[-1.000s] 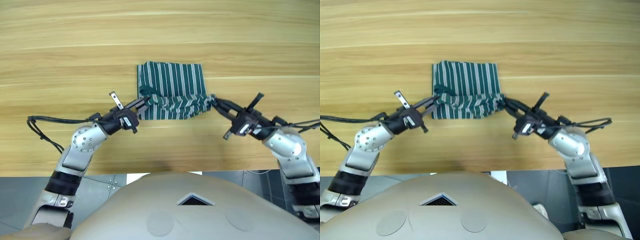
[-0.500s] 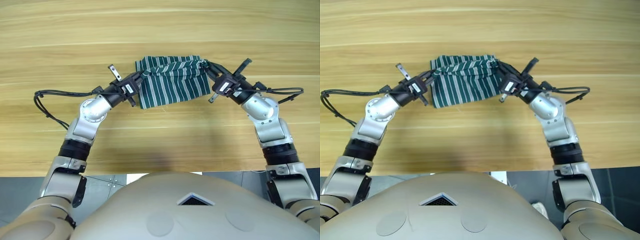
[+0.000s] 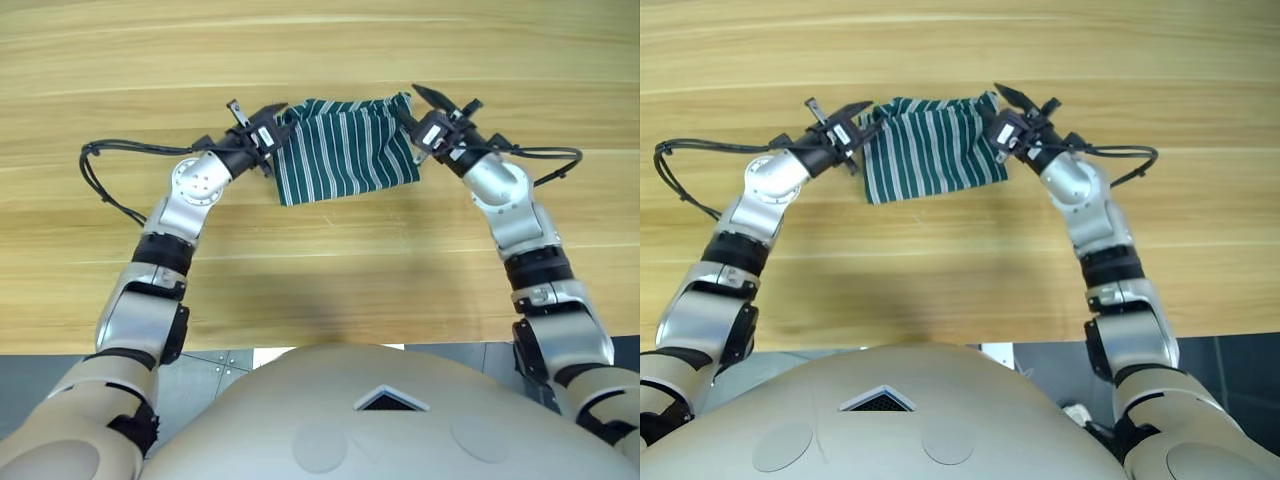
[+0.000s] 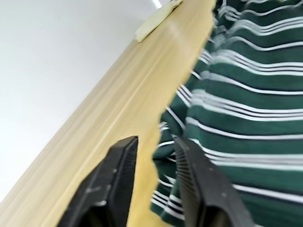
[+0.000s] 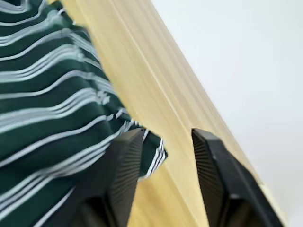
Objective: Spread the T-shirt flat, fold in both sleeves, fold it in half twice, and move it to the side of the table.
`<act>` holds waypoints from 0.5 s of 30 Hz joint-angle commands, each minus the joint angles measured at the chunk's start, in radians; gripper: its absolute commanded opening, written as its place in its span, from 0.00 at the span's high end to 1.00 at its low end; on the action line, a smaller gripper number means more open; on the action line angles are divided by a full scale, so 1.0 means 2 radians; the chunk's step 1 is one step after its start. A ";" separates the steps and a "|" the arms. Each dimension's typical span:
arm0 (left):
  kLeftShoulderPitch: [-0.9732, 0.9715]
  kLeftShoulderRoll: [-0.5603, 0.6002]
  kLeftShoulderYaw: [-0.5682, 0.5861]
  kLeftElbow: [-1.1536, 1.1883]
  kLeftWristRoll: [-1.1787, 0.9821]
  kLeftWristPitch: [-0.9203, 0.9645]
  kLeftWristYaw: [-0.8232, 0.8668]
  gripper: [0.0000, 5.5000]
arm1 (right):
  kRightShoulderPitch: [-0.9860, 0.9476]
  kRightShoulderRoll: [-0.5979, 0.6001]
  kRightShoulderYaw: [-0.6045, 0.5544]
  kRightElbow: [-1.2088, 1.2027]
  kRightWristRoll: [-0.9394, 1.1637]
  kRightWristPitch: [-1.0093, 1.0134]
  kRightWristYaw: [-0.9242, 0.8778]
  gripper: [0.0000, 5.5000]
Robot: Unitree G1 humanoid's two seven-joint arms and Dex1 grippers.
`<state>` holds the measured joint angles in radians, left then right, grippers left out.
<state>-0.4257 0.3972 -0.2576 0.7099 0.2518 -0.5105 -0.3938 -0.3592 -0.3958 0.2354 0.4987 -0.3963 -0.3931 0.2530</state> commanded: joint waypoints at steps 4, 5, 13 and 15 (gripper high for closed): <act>-0.078 -0.006 0.002 0.132 0.037 -0.022 0.074 0.63 | -0.067 0.031 0.020 0.077 -0.014 -0.026 -0.036 0.46; -0.085 -0.006 0.000 0.147 0.042 -0.022 0.084 0.63 | -0.063 0.035 0.026 0.060 -0.010 -0.037 -0.029 0.46; -0.096 -0.001 0.008 0.242 0.056 -0.012 0.153 0.63 | -0.009 0.038 0.080 -0.082 0.023 -0.096 0.054 0.46; -0.085 0.009 0.031 0.242 0.037 -0.023 0.172 0.63 | -0.015 0.042 0.088 -0.041 0.025 -0.102 0.068 0.46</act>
<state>-0.6090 0.3861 -0.2368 1.1867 0.3594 -0.5435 -0.0773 -0.3815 -0.3055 0.4001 0.3558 -0.3538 -0.5865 0.3629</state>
